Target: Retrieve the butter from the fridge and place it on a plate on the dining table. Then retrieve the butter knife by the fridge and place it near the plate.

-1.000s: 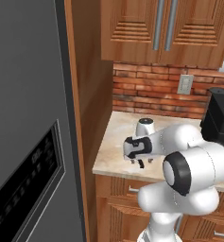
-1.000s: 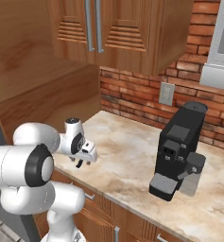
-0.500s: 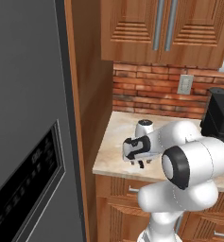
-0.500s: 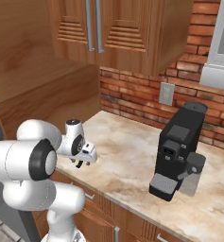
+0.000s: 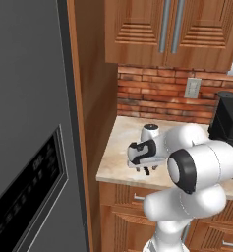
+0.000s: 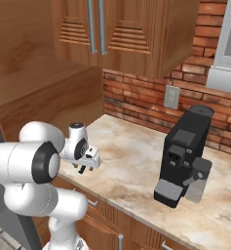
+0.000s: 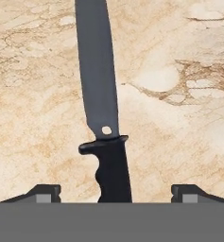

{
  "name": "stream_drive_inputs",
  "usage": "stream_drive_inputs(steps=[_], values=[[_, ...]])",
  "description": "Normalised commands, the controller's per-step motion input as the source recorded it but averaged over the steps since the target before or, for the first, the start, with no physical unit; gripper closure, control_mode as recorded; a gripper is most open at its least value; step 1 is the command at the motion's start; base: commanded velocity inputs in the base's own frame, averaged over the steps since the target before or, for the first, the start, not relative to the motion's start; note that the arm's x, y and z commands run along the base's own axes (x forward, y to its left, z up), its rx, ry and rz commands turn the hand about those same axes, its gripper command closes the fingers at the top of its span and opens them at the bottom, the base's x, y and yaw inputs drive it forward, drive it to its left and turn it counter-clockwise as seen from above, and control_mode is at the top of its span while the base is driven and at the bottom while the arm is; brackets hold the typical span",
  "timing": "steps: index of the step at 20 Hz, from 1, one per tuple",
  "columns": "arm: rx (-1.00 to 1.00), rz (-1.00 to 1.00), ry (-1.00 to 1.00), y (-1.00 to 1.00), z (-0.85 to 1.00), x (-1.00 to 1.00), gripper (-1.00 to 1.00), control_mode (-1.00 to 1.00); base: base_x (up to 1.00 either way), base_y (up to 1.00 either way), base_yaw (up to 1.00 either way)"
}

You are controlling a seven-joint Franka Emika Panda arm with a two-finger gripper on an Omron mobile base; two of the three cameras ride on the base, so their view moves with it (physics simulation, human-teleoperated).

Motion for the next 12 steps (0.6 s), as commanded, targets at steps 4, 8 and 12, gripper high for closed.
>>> stream_drive_inputs(steps=[4,8,12], values=[[0.00,0.00,0.07,0.00,-0.29,0.00,1.00,-1.00,0.00,0.00,0.00],[0.00,0.00,0.08,0.00,-0.26,0.00,1.00,-1.00,0.00,0.00,0.00],[0.00,0.00,-0.01,-0.04,-0.32,-0.02,1.00,-1.00,0.00,0.00,0.00]])
